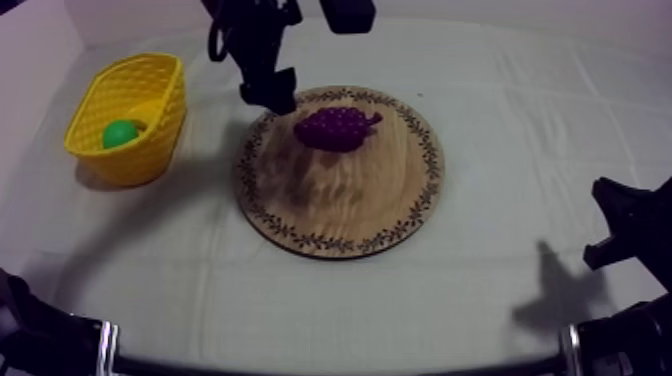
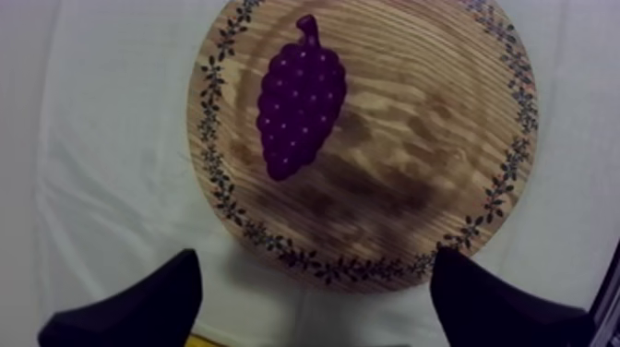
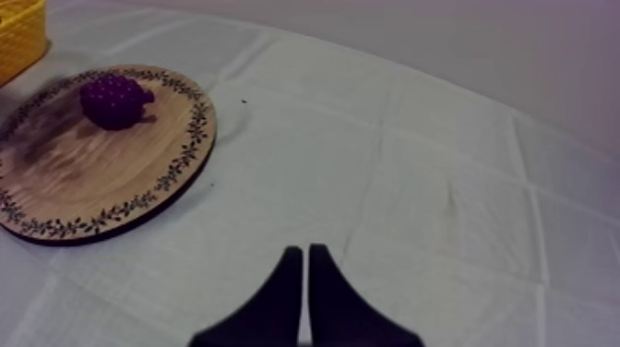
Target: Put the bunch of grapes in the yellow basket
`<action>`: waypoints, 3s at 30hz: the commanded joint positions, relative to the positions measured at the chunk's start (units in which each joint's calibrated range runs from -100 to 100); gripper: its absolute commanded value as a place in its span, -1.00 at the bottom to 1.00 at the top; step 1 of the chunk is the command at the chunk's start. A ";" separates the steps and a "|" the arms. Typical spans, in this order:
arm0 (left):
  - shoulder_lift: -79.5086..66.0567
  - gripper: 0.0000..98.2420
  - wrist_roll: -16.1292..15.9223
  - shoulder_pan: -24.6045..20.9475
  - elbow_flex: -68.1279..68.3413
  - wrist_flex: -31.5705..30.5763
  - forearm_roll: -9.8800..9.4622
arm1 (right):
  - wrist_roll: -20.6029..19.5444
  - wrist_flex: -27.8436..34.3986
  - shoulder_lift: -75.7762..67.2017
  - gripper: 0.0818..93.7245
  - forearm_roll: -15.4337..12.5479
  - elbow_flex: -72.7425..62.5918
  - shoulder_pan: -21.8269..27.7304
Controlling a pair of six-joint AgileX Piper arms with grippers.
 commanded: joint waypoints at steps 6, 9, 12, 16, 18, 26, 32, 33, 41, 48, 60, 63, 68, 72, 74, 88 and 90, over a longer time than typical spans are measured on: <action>3.02 0.95 0.46 0.35 1.03 -4.12 0.28 | -0.01 0.00 -0.01 -0.99 -0.04 -0.03 -0.02; 5.59 0.95 1.00 0.79 1.57 -7.24 0.29 | -0.01 0.00 -0.01 -0.99 -0.04 -0.03 -0.02; 8.86 0.95 1.46 1.33 2.40 -11.51 0.22 | -0.01 0.00 -0.01 -0.99 -0.04 -0.03 -0.02; 13.95 0.94 1.88 2.00 2.96 -17.45 -0.04 | -0.01 0.00 -0.01 -0.99 -0.04 -0.03 -0.02; 16.41 0.94 2.01 2.19 2.34 -19.44 -0.13 | -0.01 0.00 -0.01 -0.99 -0.04 -0.03 -0.02; 23.84 0.92 2.51 2.46 -2.89 -25.25 -1.55 | -0.01 0.00 -0.01 -0.99 -0.04 -0.03 -0.02; 26.95 0.90 3.46 2.63 -4.89 -28.81 -3.96 | -0.01 0.00 -0.01 -0.99 -0.04 -0.03 -0.02; 27.40 0.90 3.59 2.62 -5.21 -29.08 -4.21 | -0.01 0.00 -0.01 -0.99 -0.04 -0.03 -0.02; 29.82 0.85 4.43 2.40 -5.82 -31.57 -5.53 | 0.03 0.00 -0.01 -0.99 -0.04 -0.03 -0.02; 30.11 0.51 5.58 2.24 -5.59 -33.02 -5.79 | 0.03 0.00 -0.01 -0.99 -0.04 -0.03 -0.02; 27.39 -0.05 7.31 2.09 -2.52 -34.94 -5.78 | 0.04 0.00 -0.01 -0.99 -0.04 -0.03 -0.02; 25.28 -0.07 7.82 1.88 -1.29 -34.17 -5.90 | 0.04 0.00 -0.01 -0.99 -0.04 -0.03 -0.02; 19.93 -0.03 9.26 1.53 -0.19 -30.03 -5.95 | 0.04 0.00 -0.01 -0.99 -0.04 -0.03 -0.02; 14.04 -0.03 9.88 0.93 2.68 -27.71 -5.77 | 0.04 0.00 -0.01 -0.99 -0.04 -0.03 -0.02; 10.71 -0.02 9.96 0.57 4.74 -25.65 -5.51 | 0.04 0.00 -0.01 -0.99 -0.04 -0.03 -0.02; -14.02 0.03 12.03 -6.10 22.00 -15.35 -3.32 | 0.04 0.00 -0.01 -0.99 -0.04 -0.03 -0.02; -16.84 0.04 12.50 -7.70 23.30 -14.71 -3.10 | 0.05 0.00 -0.01 -0.99 -0.04 -0.03 -0.02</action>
